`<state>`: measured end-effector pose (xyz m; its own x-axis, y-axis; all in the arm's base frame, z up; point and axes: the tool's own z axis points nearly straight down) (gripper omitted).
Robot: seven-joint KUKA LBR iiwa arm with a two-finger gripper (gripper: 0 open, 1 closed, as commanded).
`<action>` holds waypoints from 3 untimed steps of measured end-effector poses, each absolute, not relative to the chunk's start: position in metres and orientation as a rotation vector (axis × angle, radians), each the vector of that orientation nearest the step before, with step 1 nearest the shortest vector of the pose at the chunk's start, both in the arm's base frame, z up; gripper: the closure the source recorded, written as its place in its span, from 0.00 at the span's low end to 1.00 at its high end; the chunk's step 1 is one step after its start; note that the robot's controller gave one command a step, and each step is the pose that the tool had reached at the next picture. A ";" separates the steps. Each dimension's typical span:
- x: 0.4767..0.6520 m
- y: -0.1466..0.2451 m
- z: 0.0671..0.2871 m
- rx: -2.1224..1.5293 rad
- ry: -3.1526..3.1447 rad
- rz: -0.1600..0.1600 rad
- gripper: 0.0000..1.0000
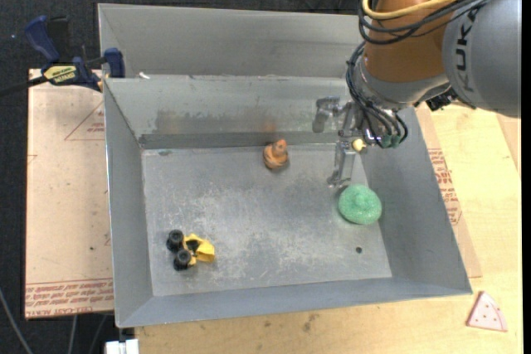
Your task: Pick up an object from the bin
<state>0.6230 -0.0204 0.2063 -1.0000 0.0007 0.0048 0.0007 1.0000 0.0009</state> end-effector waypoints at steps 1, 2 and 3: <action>0.624 -0.020 0.211 -0.001 -3.143 -0.001 0.00; 0.628 -0.019 0.208 0.008 -3.148 0.000 0.00; 0.612 -0.015 0.130 0.175 -3.142 -0.001 0.00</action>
Offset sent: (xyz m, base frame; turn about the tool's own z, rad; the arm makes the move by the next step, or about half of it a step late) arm 0.0230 0.0186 -0.0483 -0.0532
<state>0.6124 -0.0155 0.1305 -0.9938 -0.1109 -0.0052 -0.1109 0.9938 0.0003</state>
